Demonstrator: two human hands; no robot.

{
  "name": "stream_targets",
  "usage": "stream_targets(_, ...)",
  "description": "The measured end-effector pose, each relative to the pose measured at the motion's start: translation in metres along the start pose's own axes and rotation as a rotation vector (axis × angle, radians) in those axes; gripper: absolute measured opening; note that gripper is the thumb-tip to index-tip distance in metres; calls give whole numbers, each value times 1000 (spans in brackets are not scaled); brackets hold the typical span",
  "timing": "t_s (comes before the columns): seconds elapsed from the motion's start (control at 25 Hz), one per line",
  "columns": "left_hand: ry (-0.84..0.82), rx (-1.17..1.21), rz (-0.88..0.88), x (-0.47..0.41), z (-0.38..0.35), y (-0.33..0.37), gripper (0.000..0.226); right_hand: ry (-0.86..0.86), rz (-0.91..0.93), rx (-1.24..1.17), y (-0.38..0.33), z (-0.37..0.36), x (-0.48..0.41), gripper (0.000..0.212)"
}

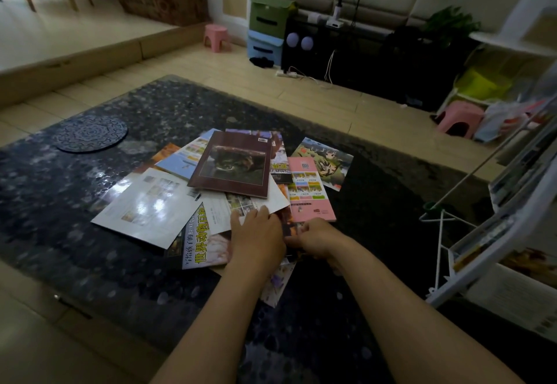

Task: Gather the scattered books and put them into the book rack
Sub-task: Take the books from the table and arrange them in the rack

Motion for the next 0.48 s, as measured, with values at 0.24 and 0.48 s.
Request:
stream_targets(0.24,323,260,-160,3,35,14,14,-23,48,-146,4,3,13,19)
stream_targets(0.48,783,524,-269,21,79,23,23,119,47,-373,4,23,26,14)
Point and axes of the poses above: each hand's wrist, its own x-axis away from the middle knuckle, its own z-axis out of the back of the hand, y = z × x, the point moved 7 cm from there along -x, towards the middle knuckle, and after that the axes turned 2 degrees about -z, right-handed, at the moved point
